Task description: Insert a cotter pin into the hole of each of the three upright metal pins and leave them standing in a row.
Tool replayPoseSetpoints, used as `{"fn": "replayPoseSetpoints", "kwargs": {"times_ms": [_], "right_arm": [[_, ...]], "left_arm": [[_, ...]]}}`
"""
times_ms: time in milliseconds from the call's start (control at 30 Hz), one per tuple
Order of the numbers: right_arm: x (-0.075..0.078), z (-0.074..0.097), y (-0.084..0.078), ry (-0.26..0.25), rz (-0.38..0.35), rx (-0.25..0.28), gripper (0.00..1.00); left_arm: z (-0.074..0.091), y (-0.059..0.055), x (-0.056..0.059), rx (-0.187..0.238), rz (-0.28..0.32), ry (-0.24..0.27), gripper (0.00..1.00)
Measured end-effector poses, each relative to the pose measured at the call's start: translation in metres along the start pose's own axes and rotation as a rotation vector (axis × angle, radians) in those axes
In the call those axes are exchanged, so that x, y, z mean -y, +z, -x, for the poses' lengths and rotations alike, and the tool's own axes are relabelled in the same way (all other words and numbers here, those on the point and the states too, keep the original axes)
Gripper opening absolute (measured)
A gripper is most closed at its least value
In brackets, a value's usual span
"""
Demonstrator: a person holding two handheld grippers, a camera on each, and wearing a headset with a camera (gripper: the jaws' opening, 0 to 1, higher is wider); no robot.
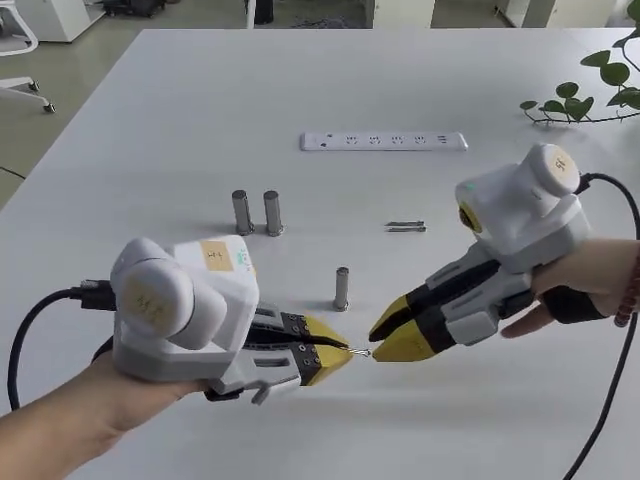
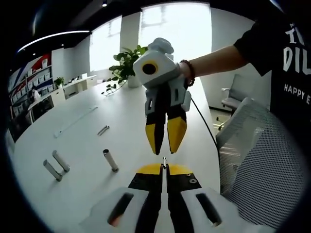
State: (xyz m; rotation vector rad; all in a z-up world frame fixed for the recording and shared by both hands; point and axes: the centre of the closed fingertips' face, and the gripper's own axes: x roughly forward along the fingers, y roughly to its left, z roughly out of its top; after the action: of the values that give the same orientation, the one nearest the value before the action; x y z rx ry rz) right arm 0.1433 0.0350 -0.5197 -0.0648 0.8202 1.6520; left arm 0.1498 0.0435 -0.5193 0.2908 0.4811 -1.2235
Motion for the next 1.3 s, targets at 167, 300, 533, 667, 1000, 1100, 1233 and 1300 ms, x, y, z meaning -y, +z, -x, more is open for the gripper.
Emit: {"fn": "replayPoseSetpoints", "kwargs": {"times_ms": [167, 300, 533, 667, 1000, 1100, 1233, 1300], "right_arm": [[-0.008, 0.0, 0.0, 0.046, -0.024, 0.009, 0.08], [-0.01, 0.0, -0.003, 0.06, -0.018, -0.008, 0.08], [-0.014, -0.004, -0.002, 0.081, -0.01, -0.014, 0.05], [-0.016, -0.005, -0.003, 0.092, -0.003, -0.03, 0.02], [-0.02, -0.004, -0.005, 0.095, 0.049, -0.056, 0.0], [-0.018, -0.003, -0.003, 0.076, 0.065, -0.056, 0.0], [-0.016, -0.003, -0.003, 0.055, 0.093, -0.068, 0.0], [-0.014, -0.003, -0.002, 0.039, 0.115, -0.076, 0.0]], "left_arm": [[0.001, 0.006, 0.007, 0.024, -0.002, -0.031, 0.0], [0.002, 0.01, 0.011, 0.025, -0.017, -0.048, 0.0], [0.002, 0.013, 0.014, 0.032, -0.032, -0.063, 0.0], [0.002, 0.012, 0.016, 0.027, -0.046, -0.069, 0.0], [0.003, 0.006, 0.016, 0.004, -0.049, -0.069, 0.0], [0.003, 0.005, 0.014, 0.004, -0.042, -0.053, 0.0], [0.002, 0.004, 0.011, 0.002, -0.028, -0.044, 0.0], [0.001, 0.004, 0.01, 0.0, -0.023, -0.04, 0.0]]}}
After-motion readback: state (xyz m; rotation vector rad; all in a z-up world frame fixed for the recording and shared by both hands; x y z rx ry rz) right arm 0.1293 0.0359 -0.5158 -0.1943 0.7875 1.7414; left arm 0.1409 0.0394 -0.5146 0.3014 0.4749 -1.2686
